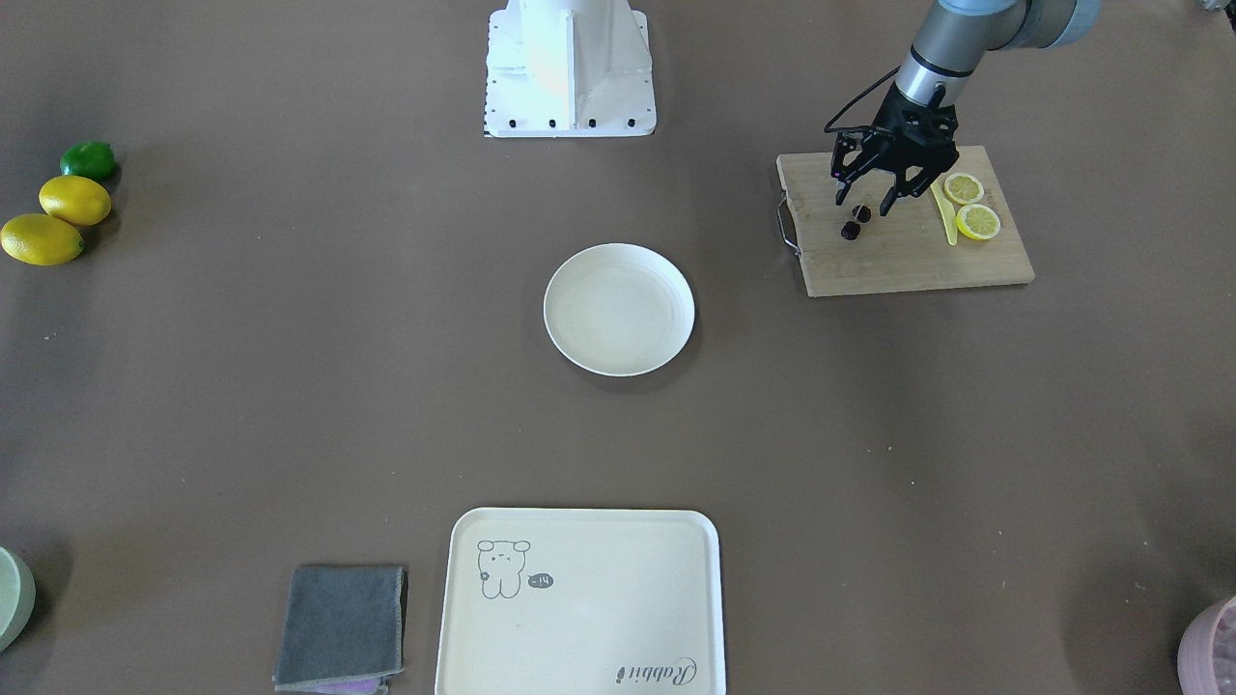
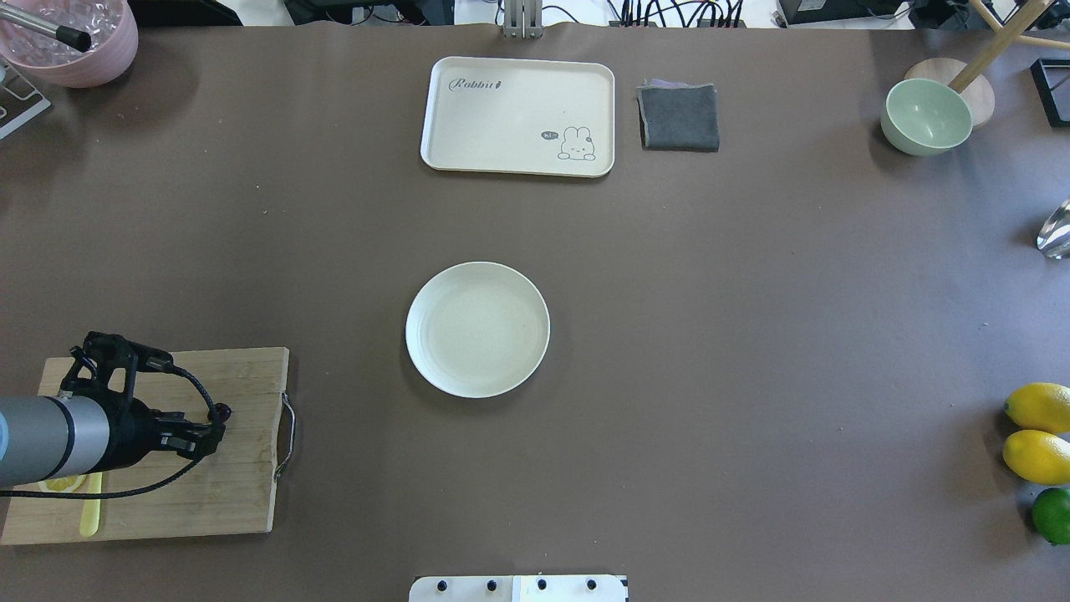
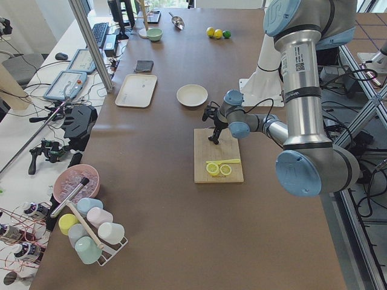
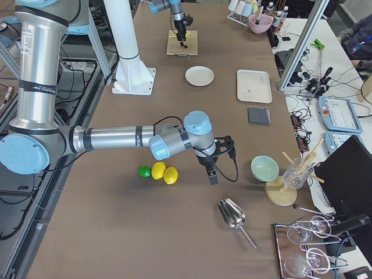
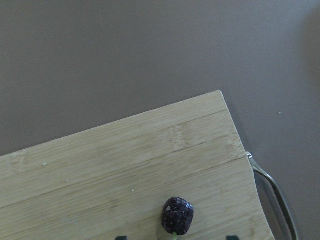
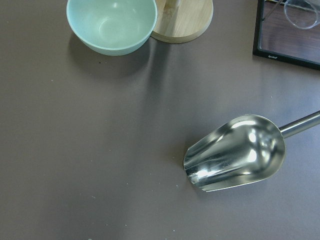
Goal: Place red cherry on plate
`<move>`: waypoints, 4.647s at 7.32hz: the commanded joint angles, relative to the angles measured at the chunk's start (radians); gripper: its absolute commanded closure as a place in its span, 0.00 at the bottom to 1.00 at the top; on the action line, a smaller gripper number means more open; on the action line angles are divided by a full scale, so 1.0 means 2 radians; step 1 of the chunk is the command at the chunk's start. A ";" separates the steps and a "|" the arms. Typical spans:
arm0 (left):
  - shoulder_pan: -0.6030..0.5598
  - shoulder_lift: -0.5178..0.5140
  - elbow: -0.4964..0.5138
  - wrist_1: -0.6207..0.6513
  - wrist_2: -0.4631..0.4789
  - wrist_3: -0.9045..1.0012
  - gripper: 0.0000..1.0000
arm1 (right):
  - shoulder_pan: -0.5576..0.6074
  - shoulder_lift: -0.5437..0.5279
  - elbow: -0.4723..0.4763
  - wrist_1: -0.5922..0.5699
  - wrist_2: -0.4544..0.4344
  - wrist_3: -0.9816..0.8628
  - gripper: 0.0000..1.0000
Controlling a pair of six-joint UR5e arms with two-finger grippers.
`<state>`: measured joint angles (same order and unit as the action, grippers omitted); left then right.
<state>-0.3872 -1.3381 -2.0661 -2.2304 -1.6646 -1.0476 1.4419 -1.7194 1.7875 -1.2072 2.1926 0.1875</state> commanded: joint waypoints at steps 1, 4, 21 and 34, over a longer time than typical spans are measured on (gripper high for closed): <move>0.003 0.006 0.000 0.000 -0.001 0.000 0.93 | 0.000 0.001 0.000 0.000 0.000 0.001 0.00; 0.007 0.013 -0.002 -0.001 -0.001 0.000 1.00 | 0.000 0.001 -0.001 0.000 0.000 0.001 0.00; -0.041 -0.393 0.119 0.143 0.039 -0.204 0.02 | 0.004 -0.025 -0.017 -0.001 0.009 -0.007 0.00; -0.637 -0.087 0.154 0.479 -0.326 0.649 0.02 | 0.069 0.016 -0.029 -0.228 -0.011 -0.210 0.00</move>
<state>-1.6204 -1.5406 -1.7969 -1.2884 -2.3139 0.2262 1.5740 -1.6926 1.7290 -1.6437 2.1927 -0.2210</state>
